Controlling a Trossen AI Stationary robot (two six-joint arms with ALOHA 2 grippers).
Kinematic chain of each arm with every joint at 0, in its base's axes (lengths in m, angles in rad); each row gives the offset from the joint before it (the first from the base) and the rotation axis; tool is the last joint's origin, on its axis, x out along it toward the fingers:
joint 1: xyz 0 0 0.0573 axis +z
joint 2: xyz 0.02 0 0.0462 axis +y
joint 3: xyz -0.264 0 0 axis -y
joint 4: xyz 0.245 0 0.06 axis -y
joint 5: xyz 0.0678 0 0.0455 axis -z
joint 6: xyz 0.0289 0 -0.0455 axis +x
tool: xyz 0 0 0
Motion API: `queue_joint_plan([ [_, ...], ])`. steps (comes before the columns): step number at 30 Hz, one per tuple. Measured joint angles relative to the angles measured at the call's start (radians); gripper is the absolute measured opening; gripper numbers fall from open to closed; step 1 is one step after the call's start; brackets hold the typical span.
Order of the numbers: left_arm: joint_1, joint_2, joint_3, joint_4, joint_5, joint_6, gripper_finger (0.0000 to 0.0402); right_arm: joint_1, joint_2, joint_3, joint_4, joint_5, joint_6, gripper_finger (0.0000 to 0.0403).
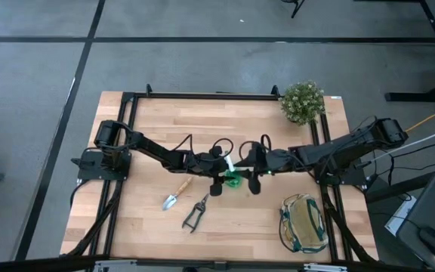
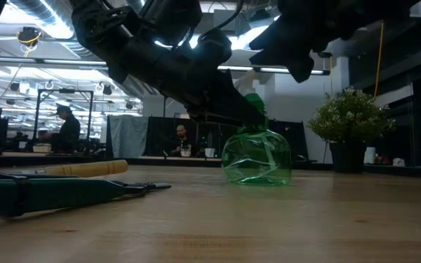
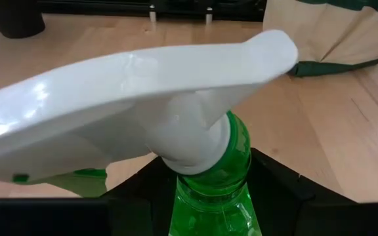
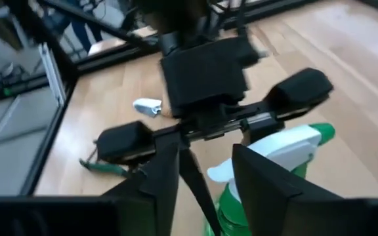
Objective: Pick & Place Garden tools in Gardening bag
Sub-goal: Put the green spray bottle into the gardening bag
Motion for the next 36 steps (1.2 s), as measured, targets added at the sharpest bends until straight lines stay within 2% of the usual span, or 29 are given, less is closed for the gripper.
queue_joint_plan([
  [7,0.0,0.0,0.0,0.0,0.0,-0.002,0.0157,-0.05,0.005,0.0,-0.007,-0.069,0.049,0.0218],
  [10,-0.001,0.0,0.0,0.0,0.0,-0.003,0.0157,-0.052,0.014,0.0,-0.004,-0.05,0.036,0.0234],
  [15,-0.001,0.0,0.0,0.0,0.0,-0.011,0.0153,-0.041,0.035,0.008,-0.01,0.022,0.028,0.0236],
  [19,-0.002,0.0,0.0,0.0,-0.011,-0.014,0.0159,-0.032,0.07,0.069,-0.044,0.053,-0.002,0.0235],
  [22,-0.002,0.001,0.0,0.0,-0.018,-0.017,0.0157,-0.033,0.107,0.137,-0.139,0.063,-0.024,0.0234],
  [29,-0.002,0.001,0.0,0.0,-0.023,-0.029,0.016,-0.032,0.177,0.305,-0.455,0.176,0.039,0.0234],
  [36,-0.002,0.0,0.0,-0.003,-0.026,-0.029,0.0156,-0.029,0.204,0.347,-0.507,0.135,0.099,0.0234],
])
